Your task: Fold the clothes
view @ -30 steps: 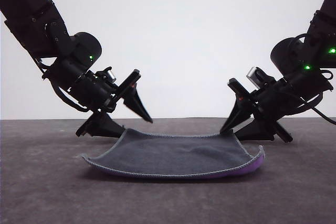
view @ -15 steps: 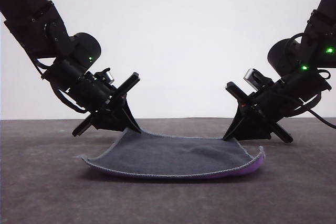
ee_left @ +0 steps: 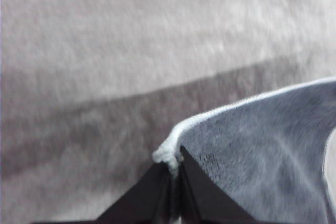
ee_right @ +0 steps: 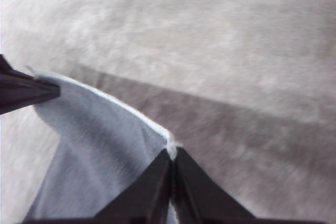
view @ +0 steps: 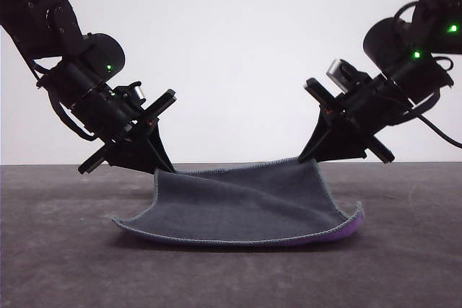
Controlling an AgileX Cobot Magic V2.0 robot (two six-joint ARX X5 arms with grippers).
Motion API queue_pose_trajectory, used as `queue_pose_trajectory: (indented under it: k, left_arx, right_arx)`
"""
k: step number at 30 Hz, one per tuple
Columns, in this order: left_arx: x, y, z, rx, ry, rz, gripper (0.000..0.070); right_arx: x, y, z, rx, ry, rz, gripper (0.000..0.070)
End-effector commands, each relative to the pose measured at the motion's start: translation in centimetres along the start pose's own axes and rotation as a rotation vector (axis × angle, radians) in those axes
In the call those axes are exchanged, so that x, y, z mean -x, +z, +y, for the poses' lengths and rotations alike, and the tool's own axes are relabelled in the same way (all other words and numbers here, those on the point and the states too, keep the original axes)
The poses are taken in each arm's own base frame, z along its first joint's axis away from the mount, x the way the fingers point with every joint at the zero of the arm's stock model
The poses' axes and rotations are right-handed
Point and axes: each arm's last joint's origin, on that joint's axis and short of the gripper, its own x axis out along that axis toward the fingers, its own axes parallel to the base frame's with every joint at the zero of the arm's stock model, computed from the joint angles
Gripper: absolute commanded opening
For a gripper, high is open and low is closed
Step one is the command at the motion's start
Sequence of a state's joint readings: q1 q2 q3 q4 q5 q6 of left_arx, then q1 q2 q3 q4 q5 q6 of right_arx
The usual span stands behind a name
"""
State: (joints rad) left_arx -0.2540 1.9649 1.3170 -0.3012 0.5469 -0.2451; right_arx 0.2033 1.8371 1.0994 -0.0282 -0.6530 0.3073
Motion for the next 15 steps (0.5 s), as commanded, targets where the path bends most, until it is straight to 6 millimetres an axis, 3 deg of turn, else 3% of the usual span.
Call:
queue_pose_trajectory:
  k: [1,7,15]
  left_arx:
    - [0.3,0.2,-0.6,-0.048,-0.002,-0.004,0.0003]
    - [1.1,-0.7,-1.9,-0.094,-0.004,-0.007,0.0003]
    - [2.6,-3.9,-3.1,-0.113,-0.008,-0.025,0.0003]
  right_arx:
    - [-0.1,0.0,0.4,0.032,0.005,0.002,0.0003]
    - [0.7,-1.3,1.6,0.054,0.001,-0.002,0.0003]
    - [2.1,-4.6,2.7,0.087,0.026,-0.011,0.0003]
